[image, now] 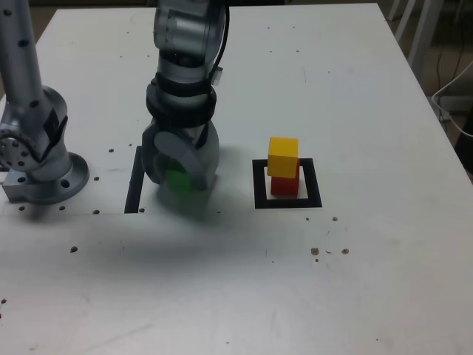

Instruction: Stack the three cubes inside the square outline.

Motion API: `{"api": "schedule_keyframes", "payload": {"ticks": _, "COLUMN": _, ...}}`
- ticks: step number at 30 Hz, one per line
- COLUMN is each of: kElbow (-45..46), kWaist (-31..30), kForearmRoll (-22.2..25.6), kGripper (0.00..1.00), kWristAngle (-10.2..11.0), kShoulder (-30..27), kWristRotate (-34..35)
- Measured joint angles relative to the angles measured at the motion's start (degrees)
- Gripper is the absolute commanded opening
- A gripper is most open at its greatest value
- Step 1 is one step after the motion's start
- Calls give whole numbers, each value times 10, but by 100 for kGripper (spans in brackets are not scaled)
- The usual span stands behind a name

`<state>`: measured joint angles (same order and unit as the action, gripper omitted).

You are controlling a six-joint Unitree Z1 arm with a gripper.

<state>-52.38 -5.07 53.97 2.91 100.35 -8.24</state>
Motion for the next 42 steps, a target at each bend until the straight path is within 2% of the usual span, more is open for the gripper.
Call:
{"api": "schedule_keyframes", "payload": {"ticks": 6, "kElbow": -11, "kWaist": 0, "kForearmRoll": 4, "kGripper": 21, "kWristAngle": 1, "kShoulder": 0, "kWristRotate": 0}}
{"api": "schedule_keyframes", "payload": {"ticks": 10, "kElbow": -34, "kWaist": 0, "kForearmRoll": 32, "kGripper": 21, "kWristAngle": 8, "kShoulder": 0, "kWristRotate": 1}}
{"api": "schedule_keyframes", "payload": {"ticks": 24, "kElbow": -262, "kWaist": 0, "kForearmRoll": 218, "kGripper": 21, "kWristAngle": 31, "kShoulder": 7, "kWristRotate": 3}}
{"api": "schedule_keyframes", "payload": {"ticks": 32, "kElbow": -364, "kWaist": 0, "kForearmRoll": 264, "kGripper": 21, "kWristAngle": 30, "kShoulder": 38, "kWristRotate": -3}}
{"api": "schedule_keyframes", "payload": {"ticks": 42, "kElbow": -433, "kWaist": 0, "kForearmRoll": 275, "kGripper": 21, "kWristAngle": 9, "kShoulder": 86, "kWristRotate": -7}}
